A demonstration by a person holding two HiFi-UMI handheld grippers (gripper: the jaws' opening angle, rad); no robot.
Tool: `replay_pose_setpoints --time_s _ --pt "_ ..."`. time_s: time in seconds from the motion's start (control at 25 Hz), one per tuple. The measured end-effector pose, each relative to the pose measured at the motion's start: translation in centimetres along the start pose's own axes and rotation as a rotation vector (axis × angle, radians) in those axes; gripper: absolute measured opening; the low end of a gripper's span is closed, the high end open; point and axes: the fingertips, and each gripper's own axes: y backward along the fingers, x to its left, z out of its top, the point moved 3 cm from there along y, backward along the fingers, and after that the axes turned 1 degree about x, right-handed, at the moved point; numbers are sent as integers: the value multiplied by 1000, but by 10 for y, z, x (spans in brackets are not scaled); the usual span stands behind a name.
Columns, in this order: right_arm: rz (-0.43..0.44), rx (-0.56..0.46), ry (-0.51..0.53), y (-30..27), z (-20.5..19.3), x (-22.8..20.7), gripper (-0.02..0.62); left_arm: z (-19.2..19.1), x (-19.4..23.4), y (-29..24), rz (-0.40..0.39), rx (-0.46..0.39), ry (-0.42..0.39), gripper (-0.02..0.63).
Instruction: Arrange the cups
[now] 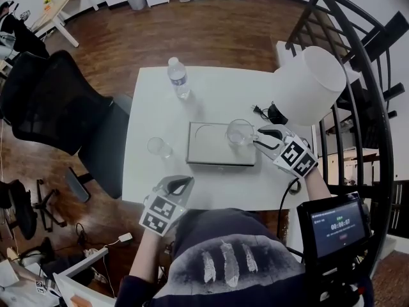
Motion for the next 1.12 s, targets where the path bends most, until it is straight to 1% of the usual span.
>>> replay_pose_setpoints --time_s 0.2,0.36,0.48,0.76,0.8,0.84,1.12 --pt "-15 -20 10 19 6 -1 135 0 -2 -1 -1 -3 -1 0" --pt "-49 -114 -30 46 23 -1 135 1 -1 1 -1 -8 5 0" --pt "-52 -172 -50 62 34 6 135 3 1 2 1 -11 7 0" --pt "-40 -178 -62 71 23 29 133 16 -3 -3 -8 -15 -33 0" --pt "-38 -182 -68 72 20 32 87 18 -4 -4 -11 -16 -39 0" --pt "-35 -187 -76 72 18 35 9 19 -5 -4 -14 -17 -43 0" --pt "10 -187 -151 64 -4 59 3 18 -10 -9 -31 -2 -58 0"
